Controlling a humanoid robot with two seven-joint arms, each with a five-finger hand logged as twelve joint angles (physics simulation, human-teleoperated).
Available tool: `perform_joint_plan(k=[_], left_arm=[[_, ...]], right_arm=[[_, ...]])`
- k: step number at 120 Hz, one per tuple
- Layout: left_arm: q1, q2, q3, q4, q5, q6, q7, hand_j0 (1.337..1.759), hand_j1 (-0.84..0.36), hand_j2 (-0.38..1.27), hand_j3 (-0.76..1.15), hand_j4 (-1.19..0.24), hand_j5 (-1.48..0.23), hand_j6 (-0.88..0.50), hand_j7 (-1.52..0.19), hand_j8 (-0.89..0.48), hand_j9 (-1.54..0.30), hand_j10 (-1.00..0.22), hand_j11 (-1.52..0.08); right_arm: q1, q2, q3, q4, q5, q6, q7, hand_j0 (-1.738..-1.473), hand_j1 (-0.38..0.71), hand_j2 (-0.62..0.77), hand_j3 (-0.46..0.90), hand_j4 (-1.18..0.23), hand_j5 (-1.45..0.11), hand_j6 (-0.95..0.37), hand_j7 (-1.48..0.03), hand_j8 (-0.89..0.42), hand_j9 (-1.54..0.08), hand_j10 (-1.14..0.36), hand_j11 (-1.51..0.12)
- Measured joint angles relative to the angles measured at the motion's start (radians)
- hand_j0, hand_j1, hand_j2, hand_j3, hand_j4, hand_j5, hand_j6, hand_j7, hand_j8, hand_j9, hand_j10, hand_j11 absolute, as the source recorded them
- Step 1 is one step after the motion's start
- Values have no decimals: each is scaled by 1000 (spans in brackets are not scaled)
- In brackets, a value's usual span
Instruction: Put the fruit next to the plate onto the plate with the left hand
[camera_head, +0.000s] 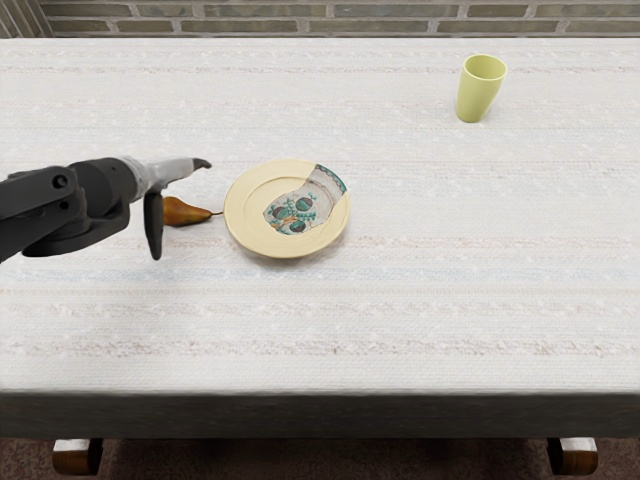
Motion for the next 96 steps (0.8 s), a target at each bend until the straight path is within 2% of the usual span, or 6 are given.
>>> perform_joint_plan(k=[71,96], left_arm=[[6,-114,24,179,68,63,0,1658,226,23,0,-109,-136,-110,-136,-110,-136,-108,-136],[5,-124,47,203,69,67,0,1658,192,29,0,-137,-173,-138,-173,-138,-173,-136,-172]], right_arm=[[0,0,0,0,0,0,0,-1658,-349,0,0,0,0,0,0,0,0,0,0],[0,0,0,0,0,0,0,-1658,-349,0,0,0,0,0,0,0,0,0,0]])
